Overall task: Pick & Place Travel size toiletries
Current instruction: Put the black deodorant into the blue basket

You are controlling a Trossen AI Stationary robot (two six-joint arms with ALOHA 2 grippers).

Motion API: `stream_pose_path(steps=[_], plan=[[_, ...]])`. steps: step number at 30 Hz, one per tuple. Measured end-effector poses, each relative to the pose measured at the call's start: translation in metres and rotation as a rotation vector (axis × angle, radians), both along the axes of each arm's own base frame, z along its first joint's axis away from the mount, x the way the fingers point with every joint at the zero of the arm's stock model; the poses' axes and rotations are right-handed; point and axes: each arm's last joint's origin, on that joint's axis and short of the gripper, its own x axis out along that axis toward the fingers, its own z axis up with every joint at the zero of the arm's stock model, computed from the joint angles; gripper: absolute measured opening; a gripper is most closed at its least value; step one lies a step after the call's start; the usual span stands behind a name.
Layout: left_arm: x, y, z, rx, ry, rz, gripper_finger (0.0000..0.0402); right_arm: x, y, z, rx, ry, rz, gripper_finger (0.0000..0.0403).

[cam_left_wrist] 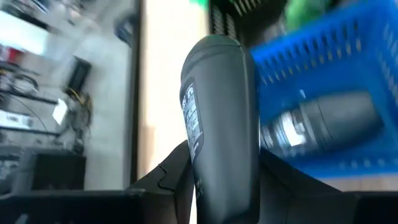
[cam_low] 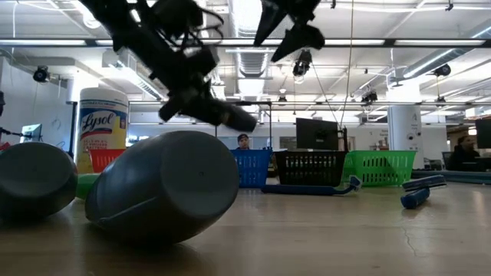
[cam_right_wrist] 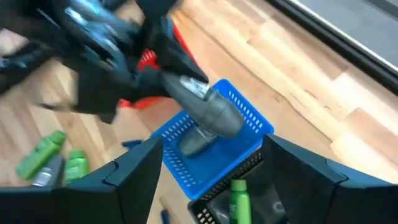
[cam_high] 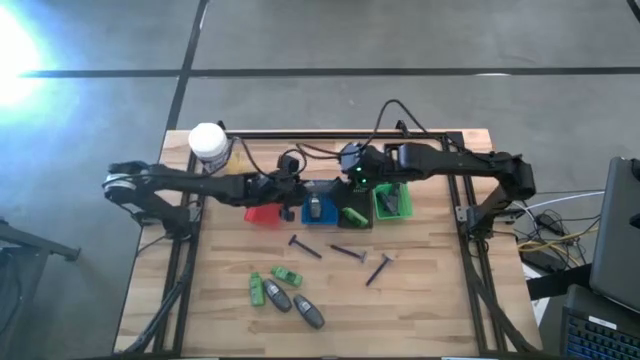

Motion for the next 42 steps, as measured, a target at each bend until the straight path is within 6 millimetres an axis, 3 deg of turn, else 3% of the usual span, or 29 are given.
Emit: stream_pose_path(steps=[7,16,21,26,30,33,39,42], plan=[[0.005,0.002,-0.026,-0.025,0.15,0.007,0.0127,-0.021,0.003,0.021,-0.019,-0.043,-0.058,0.0298],[0.022,0.004,0.007,-0.043,0.102,0.019,0.0149,-0.023,0.007,0.014,-0.006,0.019,-0.063,0.033],[0.032,0.004,-0.001,-0.159,0.185,0.008,0.0162,-0.022,0.008,0.009,0.001,0.037,-0.066,0.0343],[0.035,0.001,0.007,-0.162,0.196,0.032,0.0178,-0.021,0.012,0.009,0.006,0.036,-0.059,0.0353],[0.022,-0.005,0.028,-0.148,0.166,0.028,0.018,-0.022,0.019,0.008,0.011,0.045,-0.035,0.0351],[0.002,-0.01,0.047,-0.19,0.159,0.01,0.0181,-0.019,0.026,0.003,0.029,0.06,-0.009,0.0344],[-0.046,-0.021,0.07,-0.389,0.167,-0.062,0.0181,-0.005,0.04,-0.018,0.112,0.12,0.055,0.0331],[-0.066,-0.025,0.071,-0.445,0.159,-0.091,0.0181,0.008,0.054,-0.03,0.157,0.118,0.11,0.0326]])
